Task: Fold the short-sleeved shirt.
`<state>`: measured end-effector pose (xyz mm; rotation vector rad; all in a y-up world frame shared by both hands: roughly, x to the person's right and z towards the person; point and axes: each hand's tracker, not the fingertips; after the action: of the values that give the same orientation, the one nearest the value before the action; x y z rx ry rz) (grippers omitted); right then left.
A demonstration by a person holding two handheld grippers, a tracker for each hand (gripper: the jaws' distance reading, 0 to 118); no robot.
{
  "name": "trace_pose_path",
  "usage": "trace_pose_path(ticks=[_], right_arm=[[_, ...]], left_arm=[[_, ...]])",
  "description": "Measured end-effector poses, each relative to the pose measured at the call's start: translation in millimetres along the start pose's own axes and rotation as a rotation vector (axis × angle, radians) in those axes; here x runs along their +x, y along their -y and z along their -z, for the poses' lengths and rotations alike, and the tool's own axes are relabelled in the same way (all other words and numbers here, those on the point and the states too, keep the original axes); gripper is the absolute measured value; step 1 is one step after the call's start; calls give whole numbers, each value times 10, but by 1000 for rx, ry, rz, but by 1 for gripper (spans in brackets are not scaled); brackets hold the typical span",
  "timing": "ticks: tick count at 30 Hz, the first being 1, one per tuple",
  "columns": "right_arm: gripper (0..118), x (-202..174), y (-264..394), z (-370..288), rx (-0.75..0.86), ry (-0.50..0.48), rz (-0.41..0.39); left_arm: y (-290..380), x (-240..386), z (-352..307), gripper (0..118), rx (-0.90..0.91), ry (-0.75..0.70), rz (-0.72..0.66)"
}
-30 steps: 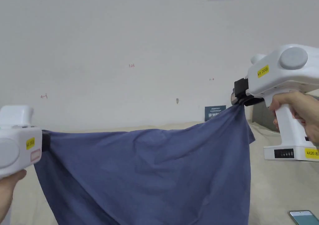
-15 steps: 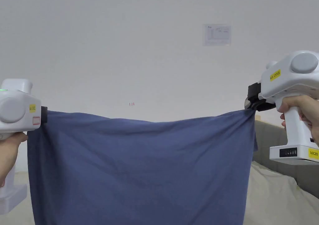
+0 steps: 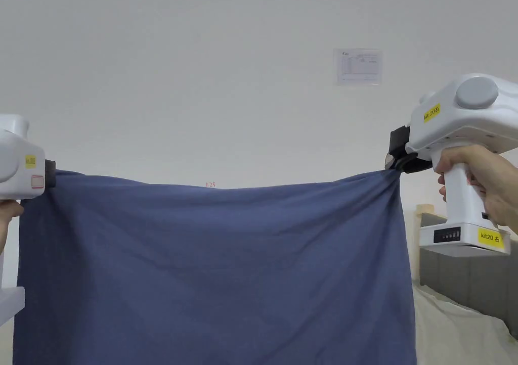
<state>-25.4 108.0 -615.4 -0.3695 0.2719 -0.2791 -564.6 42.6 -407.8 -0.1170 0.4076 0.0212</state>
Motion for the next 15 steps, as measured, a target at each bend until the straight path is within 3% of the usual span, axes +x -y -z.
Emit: trace_pose_path(ticks=[8, 15], right_arm=[[5, -346, -476, 638, 37, 16, -31], [5, -678, -997, 742, 143, -5, -52]], left_arm=[[-374, -120, 810, 4, 54, 4, -21], [-827, -199, 1188, 4, 122, -21, -18]])
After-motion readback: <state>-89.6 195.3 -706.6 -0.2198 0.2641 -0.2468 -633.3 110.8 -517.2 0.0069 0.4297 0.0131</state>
